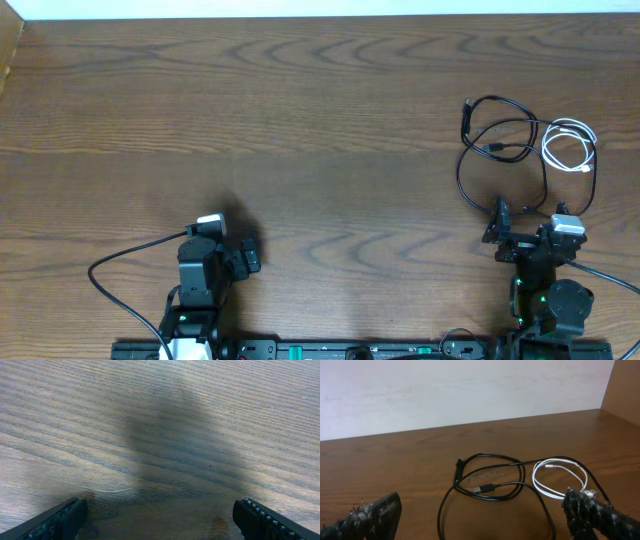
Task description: Untangle cables
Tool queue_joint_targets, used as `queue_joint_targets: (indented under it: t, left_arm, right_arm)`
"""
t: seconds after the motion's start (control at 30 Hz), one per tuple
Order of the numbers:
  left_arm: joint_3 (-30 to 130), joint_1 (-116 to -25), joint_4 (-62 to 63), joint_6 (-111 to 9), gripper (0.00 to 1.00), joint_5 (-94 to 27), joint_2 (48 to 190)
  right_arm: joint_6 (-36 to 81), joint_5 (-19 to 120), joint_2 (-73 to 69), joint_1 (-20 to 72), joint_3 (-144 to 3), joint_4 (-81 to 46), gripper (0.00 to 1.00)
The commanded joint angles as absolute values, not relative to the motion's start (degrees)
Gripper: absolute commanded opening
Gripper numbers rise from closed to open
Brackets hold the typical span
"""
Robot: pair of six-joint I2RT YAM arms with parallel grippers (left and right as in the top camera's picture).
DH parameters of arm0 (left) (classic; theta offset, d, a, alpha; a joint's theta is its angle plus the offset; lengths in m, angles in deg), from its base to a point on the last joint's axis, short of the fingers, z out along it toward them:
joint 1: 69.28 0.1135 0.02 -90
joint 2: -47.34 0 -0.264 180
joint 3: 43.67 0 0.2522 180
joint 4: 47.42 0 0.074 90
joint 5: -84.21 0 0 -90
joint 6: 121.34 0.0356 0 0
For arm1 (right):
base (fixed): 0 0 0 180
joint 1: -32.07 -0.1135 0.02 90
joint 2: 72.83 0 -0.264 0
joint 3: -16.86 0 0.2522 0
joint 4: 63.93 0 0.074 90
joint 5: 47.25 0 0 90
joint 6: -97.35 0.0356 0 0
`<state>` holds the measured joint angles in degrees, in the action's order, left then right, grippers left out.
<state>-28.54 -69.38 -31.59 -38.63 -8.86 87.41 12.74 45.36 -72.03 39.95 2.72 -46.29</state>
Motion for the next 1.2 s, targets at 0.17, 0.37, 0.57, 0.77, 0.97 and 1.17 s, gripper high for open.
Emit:
queue_joint_targets:
  t: [0.17,0.37,0.57,0.77,0.97,1.17]
  left_arm:
    - [-29.7,-69.2,-29.8,-39.4,0.98,-9.6,88.5]
    - [-29.7,-69.2,-29.8,-39.4,0.98,-9.6,88.5]
    - [-29.7,-69.4,-29.8,-39.4,0.98,-9.6,86.6]
    - [-29.7,-69.4,-29.8,-39.4,0.98,-9.6,76.2]
    - [-29.7,-69.3,-29.8,-39.3,0.98,-8.1,62.2]
    - [-29.7,-69.1,-29.8,-39.4,0.98,-7.9,51.0]
  right_arm:
    - [12.4,44.6,-72.3,40.3,2.8,-46.0,0.99]
    - [12.4,44.6,-72.3,40.3,2.8,-46.0,0.99]
    - [12.4,44.6,-72.3,40.3,2.8,-46.0,0.99]
    - [12.4,44.6,-72.3,40.3,2.8,-46.0,0.99]
    - [12.4,44.6,-72.3,40.3,2.8,-46.0,0.99]
    - [12.4,44.6,-72.3,40.3,2.8,-46.0,0.99]
